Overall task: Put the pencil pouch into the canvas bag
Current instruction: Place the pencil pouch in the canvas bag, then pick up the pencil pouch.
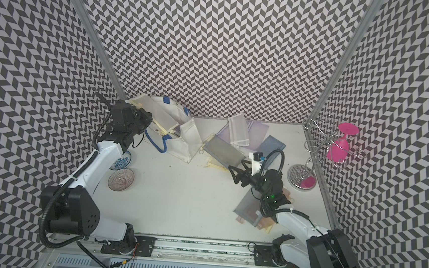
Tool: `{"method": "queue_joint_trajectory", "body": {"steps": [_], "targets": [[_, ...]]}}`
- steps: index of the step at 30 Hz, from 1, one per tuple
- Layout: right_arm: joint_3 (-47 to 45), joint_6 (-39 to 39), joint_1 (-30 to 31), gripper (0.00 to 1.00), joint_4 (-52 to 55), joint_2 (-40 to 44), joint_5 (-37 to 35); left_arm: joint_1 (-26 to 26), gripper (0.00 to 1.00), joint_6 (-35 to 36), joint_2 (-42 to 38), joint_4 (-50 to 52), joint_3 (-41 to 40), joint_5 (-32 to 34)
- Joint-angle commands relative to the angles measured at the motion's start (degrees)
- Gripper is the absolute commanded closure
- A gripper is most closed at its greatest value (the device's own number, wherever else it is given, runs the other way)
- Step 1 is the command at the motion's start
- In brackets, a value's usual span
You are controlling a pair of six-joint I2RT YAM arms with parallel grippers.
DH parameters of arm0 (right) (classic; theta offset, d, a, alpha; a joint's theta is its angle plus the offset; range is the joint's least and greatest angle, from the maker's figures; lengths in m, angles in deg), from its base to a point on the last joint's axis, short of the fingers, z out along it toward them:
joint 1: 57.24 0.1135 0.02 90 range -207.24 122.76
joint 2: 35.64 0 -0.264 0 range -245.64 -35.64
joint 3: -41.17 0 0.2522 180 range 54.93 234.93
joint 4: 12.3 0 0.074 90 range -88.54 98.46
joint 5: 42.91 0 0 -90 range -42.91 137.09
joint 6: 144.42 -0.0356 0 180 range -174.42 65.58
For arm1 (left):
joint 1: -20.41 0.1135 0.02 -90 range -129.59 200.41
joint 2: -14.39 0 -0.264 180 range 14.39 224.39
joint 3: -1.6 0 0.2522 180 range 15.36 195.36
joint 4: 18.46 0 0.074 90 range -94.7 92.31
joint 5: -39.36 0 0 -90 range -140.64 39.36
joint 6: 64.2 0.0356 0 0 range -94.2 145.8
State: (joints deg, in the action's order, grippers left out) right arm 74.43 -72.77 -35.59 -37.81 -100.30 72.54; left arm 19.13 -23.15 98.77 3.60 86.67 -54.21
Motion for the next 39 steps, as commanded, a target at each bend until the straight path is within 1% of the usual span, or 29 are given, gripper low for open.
{"method": "queue_joint_trajectory", "body": {"steps": [1, 6, 10, 16, 18, 19, 22, 23, 24, 28, 33, 34, 36, 39], "targets": [[-0.6, 2.0, 1.3, 0.13, -2.6, 1.8, -2.1, -2.1, 1.00, 0.7, 1.9, -0.2, 2.5, 2.7], [-0.4, 2.1, 1.4, 0.13, -2.8, 0.5, -1.9, -3.9, 1.00, 0.8, 5.0, 0.4, 4.2, 4.5], [-0.1, 1.9, 1.4, 0.14, -3.2, -0.3, -1.6, -4.9, 0.96, 0.7, 6.4, 0.8, 4.6, 6.1], [-0.4, 2.0, 1.5, 0.14, -3.4, 0.0, -1.8, -5.5, 0.92, 4.0, 9.2, 2.5, 6.7, 8.5], [-0.4, 2.0, 1.5, 0.14, -3.7, -0.5, -1.9, -5.5, 0.88, 5.3, 9.9, 2.9, 7.3, 8.7], [-0.3, 1.9, 1.4, 0.14, -3.9, -0.8, -1.7, -5.4, 0.84, 5.8, 9.8, 2.7, 7.3, 8.6], [0.0, 1.9, 1.4, 0.14, -4.0, -1.7, -1.5, -5.4, 0.64, 7.7, 8.9, 2.3, 7.2, 8.7], [0.0, 1.9, 1.5, 0.14, -4.0, -1.8, -1.5, -5.5, 0.59, 8.2, 8.4, 2.2, 7.1, 8.8], [0.0, 1.9, 1.5, 0.14, -4.1, -1.9, -1.5, -5.4, 0.56, 8.5, 7.9, 2.3, 6.9, 8.8], [-0.1, 1.7, 1.6, 0.14, -4.2, -2.0, -1.5, -5.4, 0.47, 10.1, 5.6, 3.0, 6.3, 9.4], [0.0, 1.8, 1.6, 0.14, -4.3, -2.3, -1.6, -5.8, 0.45, 13.4, 1.8, 3.8, 5.2, 11.6], [0.1, 1.7, 1.6, 0.14, -4.1, -2.3, -1.7, -6.3, 0.43, 15.0, 0.6, 3.7, 4.8, 12.4], [0.5, 2.0, 1.6, 0.14, -2.8, -2.5, -2.4, -7.8, 0.36, 18.3, -1.3, 4.9, 4.9, 13.5], [2.8, 2.7, 1.6, 0.14, 2.0, -4.2, -4.5, -11.2, 0.28, 21.8, -5.3, 7.4, 3.9, 14.3]]}}
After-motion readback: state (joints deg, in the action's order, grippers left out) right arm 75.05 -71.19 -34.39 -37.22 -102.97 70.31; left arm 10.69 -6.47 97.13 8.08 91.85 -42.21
